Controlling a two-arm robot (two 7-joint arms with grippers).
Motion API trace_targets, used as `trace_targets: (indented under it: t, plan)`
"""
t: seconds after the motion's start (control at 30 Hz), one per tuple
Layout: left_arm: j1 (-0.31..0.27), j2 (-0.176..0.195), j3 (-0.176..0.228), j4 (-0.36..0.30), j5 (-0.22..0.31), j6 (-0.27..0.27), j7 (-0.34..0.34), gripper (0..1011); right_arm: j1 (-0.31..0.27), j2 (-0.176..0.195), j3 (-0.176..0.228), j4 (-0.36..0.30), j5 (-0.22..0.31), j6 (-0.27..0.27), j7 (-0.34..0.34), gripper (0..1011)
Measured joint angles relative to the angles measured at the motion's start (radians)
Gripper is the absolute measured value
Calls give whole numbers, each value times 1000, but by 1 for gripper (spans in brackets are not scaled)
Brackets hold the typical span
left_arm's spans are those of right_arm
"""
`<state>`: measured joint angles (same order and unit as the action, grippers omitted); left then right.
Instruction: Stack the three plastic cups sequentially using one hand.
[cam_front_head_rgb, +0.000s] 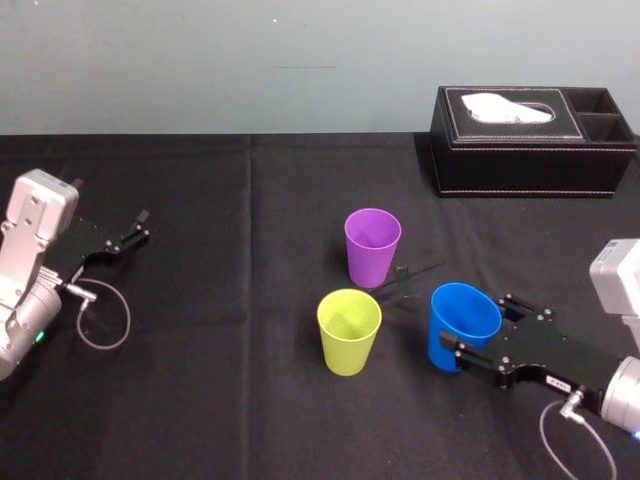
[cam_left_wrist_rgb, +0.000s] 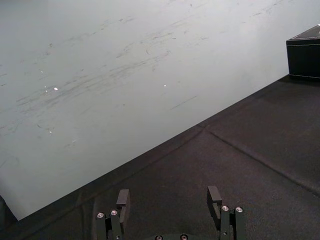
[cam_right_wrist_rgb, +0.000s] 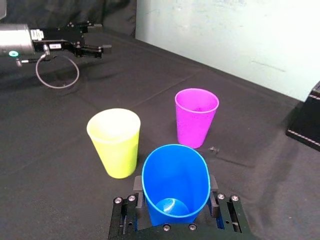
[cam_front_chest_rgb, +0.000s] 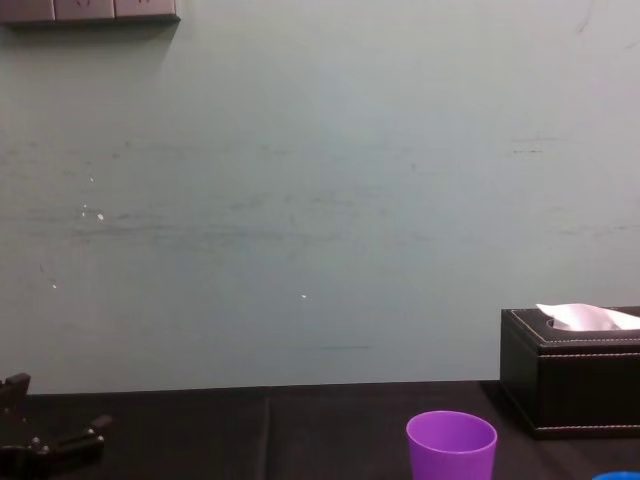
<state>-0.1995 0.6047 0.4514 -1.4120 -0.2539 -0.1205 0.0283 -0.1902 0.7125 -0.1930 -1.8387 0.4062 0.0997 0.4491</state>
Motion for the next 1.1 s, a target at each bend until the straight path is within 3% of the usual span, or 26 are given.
trace_targets:
  t: [0.3, 0.57, 0.67, 1.1]
  plan:
    - [0, 0, 0, 0, 0, 0, 0, 1011, -33, 31, 66, -81, 36, 43, -18, 720]
    - [0, 0, 0, 0, 0, 0, 0, 1011, -6, 41, 89, -136, 56, 73, -28, 720]
    - [0, 0, 0, 0, 0, 0, 0, 1011, 18, 39, 82, -141, 57, 84, -29, 720]
    - [0, 0, 0, 0, 0, 0, 0, 1011, 204, -2, -29, -115, 25, 144, -33, 720]
